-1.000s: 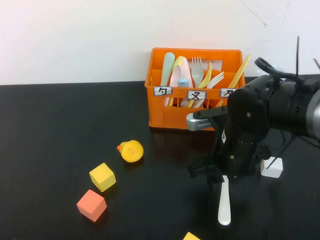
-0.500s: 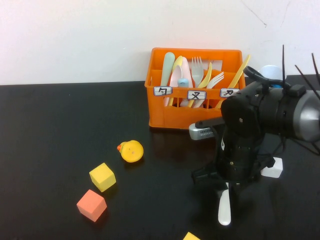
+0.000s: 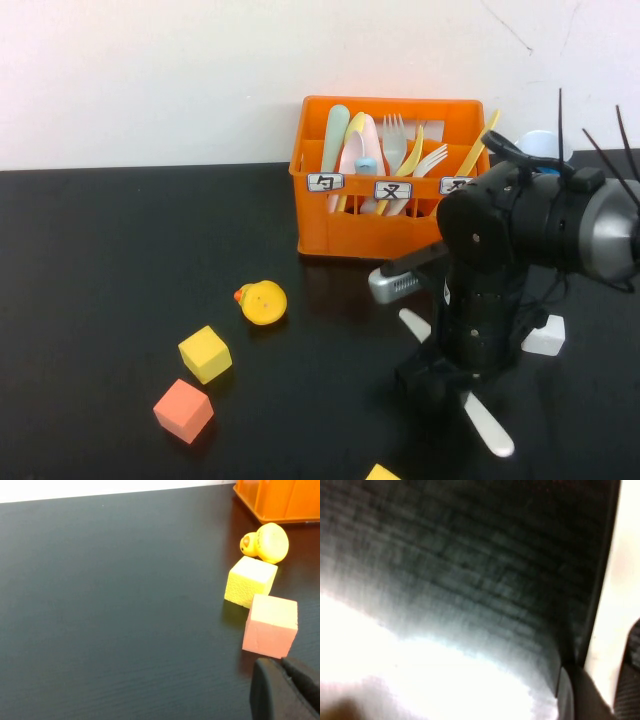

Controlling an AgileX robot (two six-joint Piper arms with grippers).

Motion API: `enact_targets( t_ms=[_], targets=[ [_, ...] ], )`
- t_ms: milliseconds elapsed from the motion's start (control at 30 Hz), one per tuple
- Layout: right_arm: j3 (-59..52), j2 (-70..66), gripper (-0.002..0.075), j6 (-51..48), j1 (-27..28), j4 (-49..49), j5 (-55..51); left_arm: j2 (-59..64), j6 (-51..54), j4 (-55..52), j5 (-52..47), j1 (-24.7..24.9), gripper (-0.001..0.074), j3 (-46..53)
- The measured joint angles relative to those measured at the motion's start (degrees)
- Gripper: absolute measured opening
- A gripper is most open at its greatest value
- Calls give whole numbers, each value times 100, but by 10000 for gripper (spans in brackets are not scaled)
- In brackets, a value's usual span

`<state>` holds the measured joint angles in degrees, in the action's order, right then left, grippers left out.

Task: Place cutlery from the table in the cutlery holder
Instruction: Pick up the knife, then place the knife on the box

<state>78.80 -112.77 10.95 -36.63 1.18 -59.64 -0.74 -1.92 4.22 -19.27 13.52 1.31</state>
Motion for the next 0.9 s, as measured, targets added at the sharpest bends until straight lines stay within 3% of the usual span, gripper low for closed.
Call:
enact_targets(
  t_ms=[400,733,900],
  targets=[
    [-49,60,136,-1538,-101,-972,-53,0,-13,0,0,0,-1,0],
    [-74,645,136,-1608,-309,-769,1338,0,-13,0,0,0,-1,0],
    [-584,1200,136,-1524,-309,-769,2687,0,-13,0,0,0,-1,0]
  ],
)
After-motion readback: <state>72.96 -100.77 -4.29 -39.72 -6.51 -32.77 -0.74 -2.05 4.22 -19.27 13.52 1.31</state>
